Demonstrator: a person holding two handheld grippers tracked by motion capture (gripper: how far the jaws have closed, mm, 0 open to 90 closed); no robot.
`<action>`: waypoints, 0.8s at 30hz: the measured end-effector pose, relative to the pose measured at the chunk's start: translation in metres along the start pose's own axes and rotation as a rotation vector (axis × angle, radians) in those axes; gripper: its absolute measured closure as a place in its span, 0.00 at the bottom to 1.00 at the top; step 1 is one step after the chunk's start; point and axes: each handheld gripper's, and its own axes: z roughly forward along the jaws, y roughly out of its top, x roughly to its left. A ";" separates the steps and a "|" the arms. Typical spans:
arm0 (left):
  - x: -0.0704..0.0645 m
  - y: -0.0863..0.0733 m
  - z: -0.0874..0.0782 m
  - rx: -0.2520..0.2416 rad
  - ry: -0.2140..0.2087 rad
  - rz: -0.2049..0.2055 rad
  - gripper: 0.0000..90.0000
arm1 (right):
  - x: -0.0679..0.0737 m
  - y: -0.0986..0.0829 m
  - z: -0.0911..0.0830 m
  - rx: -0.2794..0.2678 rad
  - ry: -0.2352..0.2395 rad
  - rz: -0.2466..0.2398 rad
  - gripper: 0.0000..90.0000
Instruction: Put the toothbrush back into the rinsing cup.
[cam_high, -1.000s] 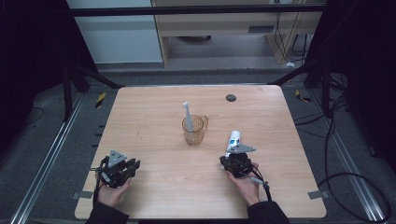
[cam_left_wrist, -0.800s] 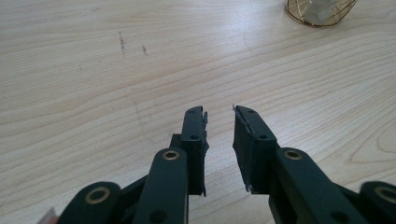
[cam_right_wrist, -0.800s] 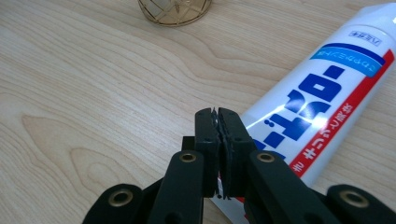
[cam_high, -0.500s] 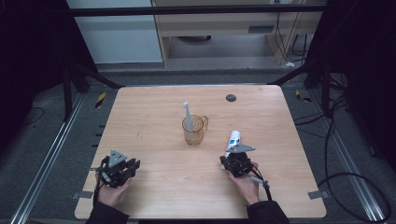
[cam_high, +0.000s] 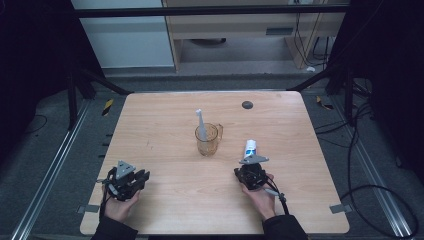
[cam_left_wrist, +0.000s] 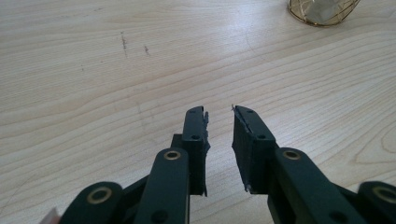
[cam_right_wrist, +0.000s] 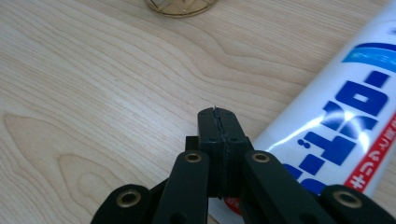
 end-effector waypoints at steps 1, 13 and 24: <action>0.000 0.000 0.000 0.000 0.000 0.000 0.82 | -0.003 -0.002 -0.002 0.000 -0.005 0.013 1.00; 0.001 0.000 -0.001 -0.010 0.002 -0.001 0.82 | -0.017 -0.011 -0.017 0.004 -0.030 0.052 1.00; 0.002 0.000 -0.003 -0.016 0.007 -0.008 0.81 | -0.032 -0.018 -0.029 0.022 -0.069 0.086 1.00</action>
